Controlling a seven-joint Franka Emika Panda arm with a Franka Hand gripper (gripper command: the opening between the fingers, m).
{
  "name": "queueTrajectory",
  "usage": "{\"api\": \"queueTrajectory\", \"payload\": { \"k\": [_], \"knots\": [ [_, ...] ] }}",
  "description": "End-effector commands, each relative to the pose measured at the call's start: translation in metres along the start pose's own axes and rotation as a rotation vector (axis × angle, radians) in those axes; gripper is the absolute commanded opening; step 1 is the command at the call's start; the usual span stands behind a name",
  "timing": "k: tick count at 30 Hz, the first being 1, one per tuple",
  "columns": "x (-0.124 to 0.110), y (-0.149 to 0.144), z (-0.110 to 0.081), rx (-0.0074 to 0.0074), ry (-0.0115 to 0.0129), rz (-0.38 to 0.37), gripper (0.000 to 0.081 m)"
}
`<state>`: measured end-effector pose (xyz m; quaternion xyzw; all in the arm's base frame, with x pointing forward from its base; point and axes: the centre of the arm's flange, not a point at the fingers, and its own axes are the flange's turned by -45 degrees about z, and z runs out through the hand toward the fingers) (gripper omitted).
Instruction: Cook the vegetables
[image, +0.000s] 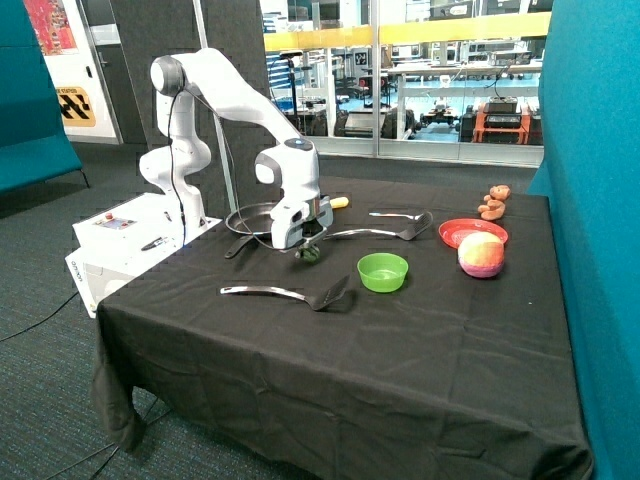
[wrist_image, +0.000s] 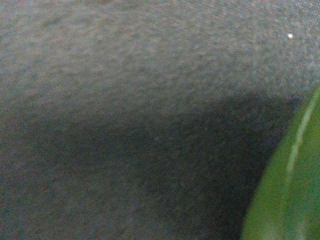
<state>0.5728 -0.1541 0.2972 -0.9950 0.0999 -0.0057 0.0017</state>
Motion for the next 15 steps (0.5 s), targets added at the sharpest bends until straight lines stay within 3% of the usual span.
{"api": "queueTrajectory", "payload": {
  "k": [1,15],
  "knots": [
    [-0.004,-0.014,-0.028,-0.0041,-0.0111,-0.072,0.0],
    [-0.038,-0.048,-0.069,-0.0036,-0.0113,-0.148,0.0]
  ]
}}
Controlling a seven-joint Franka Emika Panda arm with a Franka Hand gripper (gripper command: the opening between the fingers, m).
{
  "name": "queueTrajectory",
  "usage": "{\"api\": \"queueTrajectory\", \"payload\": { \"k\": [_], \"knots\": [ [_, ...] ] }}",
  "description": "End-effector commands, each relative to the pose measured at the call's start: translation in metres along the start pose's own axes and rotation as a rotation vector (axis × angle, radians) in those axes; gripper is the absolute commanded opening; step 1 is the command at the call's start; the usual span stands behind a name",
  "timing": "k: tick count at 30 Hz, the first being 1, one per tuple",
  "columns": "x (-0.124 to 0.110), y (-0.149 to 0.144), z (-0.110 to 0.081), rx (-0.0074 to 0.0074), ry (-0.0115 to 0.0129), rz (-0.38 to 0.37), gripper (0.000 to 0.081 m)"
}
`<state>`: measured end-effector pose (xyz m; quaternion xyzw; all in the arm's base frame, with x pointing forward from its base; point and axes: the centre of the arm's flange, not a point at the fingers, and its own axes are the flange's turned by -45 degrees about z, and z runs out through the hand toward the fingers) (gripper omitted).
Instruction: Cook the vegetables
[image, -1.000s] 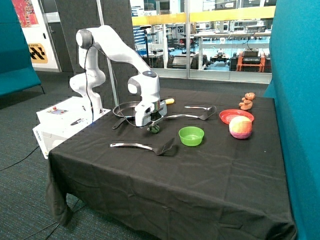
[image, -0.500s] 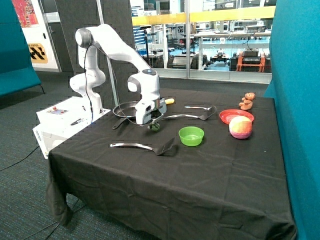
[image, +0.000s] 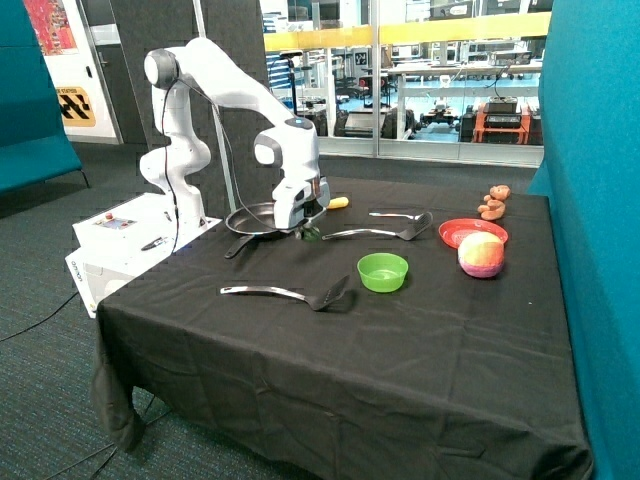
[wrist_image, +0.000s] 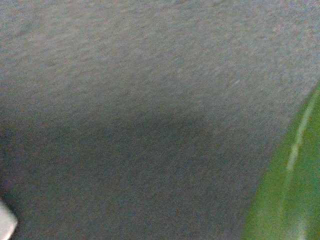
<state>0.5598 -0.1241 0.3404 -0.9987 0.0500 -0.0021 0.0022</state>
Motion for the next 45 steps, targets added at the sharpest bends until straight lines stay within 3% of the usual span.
{"api": "queueTrajectory", "payload": {
  "k": [1,15,18,24,31,40,45],
  "knots": [
    [-0.021,-0.027,-0.027,-0.0046,-0.0042,-0.053,0.0],
    [-0.086,-0.075,-0.053,-0.0043,-0.0045,-0.179,0.0],
    [-0.111,-0.093,-0.057,-0.0041,-0.0047,-0.271,0.0],
    [-0.141,-0.109,-0.057,-0.0041,-0.0047,-0.292,0.0],
    [-0.17,-0.119,-0.052,-0.004,-0.0048,-0.321,0.0],
    [-0.189,-0.12,-0.032,-0.004,-0.0048,-0.335,0.0],
    [-0.191,-0.118,-0.018,-0.004,-0.0048,-0.307,0.0]
  ]
}}
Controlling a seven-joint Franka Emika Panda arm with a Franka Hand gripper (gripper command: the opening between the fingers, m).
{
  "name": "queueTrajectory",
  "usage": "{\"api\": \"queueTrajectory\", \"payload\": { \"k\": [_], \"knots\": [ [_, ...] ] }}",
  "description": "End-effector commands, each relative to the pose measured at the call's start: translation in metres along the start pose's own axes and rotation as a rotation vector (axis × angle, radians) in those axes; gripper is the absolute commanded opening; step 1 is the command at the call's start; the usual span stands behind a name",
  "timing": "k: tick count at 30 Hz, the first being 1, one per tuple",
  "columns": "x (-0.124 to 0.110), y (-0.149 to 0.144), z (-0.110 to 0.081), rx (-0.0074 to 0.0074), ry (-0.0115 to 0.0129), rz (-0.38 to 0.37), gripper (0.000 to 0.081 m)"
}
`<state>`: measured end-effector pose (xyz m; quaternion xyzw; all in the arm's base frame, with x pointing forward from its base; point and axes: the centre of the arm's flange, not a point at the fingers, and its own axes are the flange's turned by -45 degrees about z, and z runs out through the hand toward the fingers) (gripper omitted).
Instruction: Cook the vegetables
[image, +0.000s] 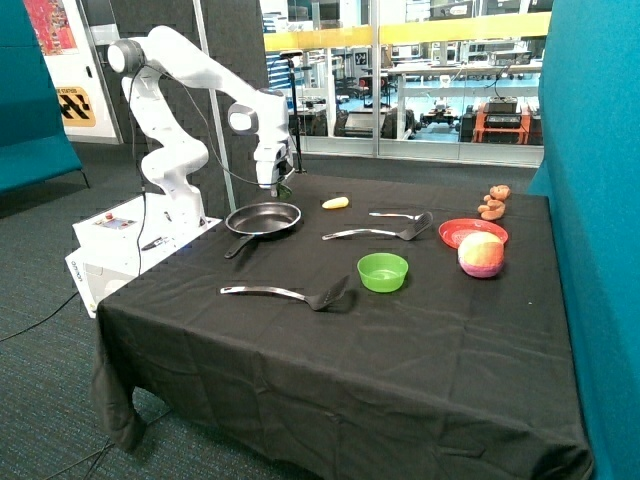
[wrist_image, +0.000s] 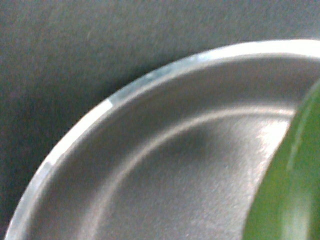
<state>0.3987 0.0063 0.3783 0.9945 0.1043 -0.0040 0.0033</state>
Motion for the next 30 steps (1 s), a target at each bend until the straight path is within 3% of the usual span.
{"api": "queueTrajectory", "payload": {
  "k": [1,10,19,28,30],
  "knots": [
    [-0.014,-0.008,0.023,0.0057,0.0085,0.01,0.0],
    [0.001,0.007,0.053,0.006,0.0083,0.084,0.0],
    [-0.012,0.015,0.075,0.0062,0.0082,0.12,0.0],
    [-0.028,0.018,0.072,0.0061,0.0082,0.111,0.0],
    [-0.026,0.019,0.068,0.0061,0.0082,0.103,0.0111]
  ]
}}
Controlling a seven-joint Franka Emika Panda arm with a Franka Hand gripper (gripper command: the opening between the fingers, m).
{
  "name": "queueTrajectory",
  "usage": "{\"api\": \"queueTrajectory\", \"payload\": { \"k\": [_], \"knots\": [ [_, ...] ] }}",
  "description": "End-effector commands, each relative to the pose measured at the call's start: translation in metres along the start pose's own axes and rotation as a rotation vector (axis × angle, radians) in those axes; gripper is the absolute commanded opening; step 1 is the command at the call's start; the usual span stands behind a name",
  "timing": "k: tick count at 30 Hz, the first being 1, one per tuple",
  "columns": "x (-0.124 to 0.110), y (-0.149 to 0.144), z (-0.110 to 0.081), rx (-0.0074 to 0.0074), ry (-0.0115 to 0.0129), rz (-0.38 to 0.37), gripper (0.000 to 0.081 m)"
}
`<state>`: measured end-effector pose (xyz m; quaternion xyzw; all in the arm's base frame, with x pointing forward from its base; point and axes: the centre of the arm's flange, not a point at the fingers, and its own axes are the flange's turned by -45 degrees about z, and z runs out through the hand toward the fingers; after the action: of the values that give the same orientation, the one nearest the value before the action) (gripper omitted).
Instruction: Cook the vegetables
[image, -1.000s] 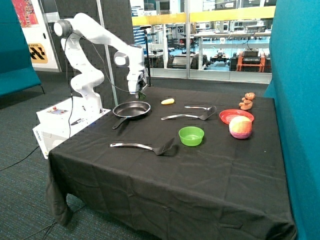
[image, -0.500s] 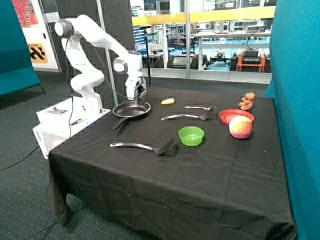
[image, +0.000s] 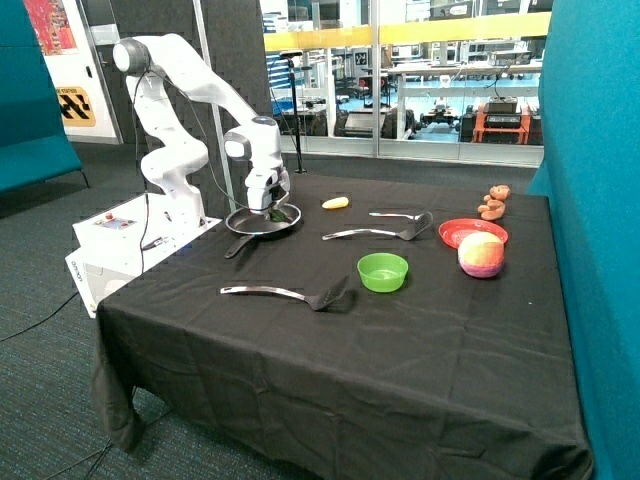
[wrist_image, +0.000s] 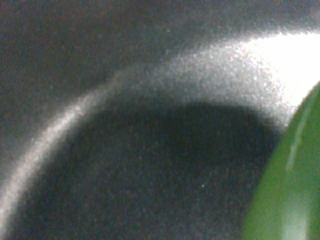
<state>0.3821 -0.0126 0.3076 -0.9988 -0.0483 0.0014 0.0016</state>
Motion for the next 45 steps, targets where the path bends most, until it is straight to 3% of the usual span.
{"api": "queueTrajectory", "payload": {
  "k": [1,3,7,12,19,27,35,45],
  "knots": [
    [-0.004,0.005,-0.005,-0.0034,0.0026,-0.014,0.0261],
    [-0.002,0.006,-0.007,-0.0034,0.0026,-0.014,0.0428],
    [0.002,0.008,-0.01,-0.0034,0.0026,-0.008,0.0673],
    [0.005,0.011,-0.011,-0.0034,0.0026,-0.01,0.079],
    [0.003,0.014,-0.009,-0.0034,0.0026,-0.011,0.0807],
    [0.006,0.013,-0.014,-0.0034,0.0026,-0.03,0.0767],
    [0.037,-0.008,-0.039,-0.0035,0.0024,-0.108,0.0716],
    [0.065,-0.046,-0.05,-0.0036,0.0022,-0.215,0.0694]
  ]
}}
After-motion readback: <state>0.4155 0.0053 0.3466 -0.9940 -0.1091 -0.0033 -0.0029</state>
